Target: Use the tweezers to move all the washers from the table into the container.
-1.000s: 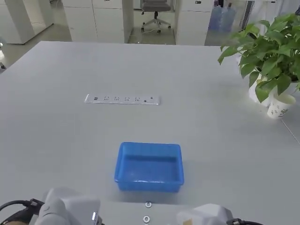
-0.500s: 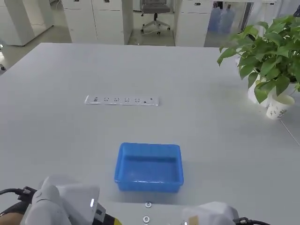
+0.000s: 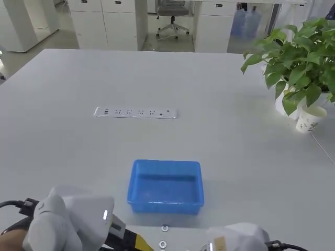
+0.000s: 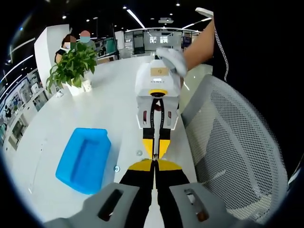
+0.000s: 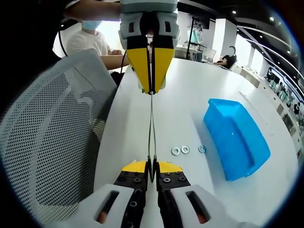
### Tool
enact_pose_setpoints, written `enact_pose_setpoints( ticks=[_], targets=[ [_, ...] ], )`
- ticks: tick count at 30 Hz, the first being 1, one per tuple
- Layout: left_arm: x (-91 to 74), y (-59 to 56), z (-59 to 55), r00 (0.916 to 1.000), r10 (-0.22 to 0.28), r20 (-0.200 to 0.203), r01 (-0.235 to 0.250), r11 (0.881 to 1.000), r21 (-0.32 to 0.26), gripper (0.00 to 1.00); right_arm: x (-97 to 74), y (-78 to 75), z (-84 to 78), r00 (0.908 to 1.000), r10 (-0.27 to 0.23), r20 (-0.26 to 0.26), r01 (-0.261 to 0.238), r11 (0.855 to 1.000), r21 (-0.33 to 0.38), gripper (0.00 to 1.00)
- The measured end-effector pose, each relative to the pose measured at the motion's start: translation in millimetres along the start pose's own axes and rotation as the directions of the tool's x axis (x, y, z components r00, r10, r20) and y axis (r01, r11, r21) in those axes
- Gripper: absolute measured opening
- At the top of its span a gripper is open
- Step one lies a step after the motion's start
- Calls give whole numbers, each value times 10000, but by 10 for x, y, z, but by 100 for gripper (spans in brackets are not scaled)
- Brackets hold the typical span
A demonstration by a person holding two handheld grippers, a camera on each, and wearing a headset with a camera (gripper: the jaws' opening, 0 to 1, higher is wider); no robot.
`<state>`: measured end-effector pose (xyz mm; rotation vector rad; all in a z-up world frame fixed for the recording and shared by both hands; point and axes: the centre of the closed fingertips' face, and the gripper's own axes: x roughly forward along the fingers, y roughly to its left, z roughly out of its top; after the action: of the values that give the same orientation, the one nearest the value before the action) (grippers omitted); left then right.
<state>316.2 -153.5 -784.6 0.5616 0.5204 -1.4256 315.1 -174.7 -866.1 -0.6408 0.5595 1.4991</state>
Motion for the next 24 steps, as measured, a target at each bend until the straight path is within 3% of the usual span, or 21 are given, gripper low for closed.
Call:
enact_pose_setpoints(
  ticks=[11,24],
  targets=[
    [65,44,226,9971,-12,755,24,9999,-165,3,-23,-33,15,9996,-159,233,153,9995,263,7],
    [150,63,358,9904,-2,1385,21,9999,-137,4,-69,-35,-9,9986,-278,439,251,9979,589,7]
  ],
)
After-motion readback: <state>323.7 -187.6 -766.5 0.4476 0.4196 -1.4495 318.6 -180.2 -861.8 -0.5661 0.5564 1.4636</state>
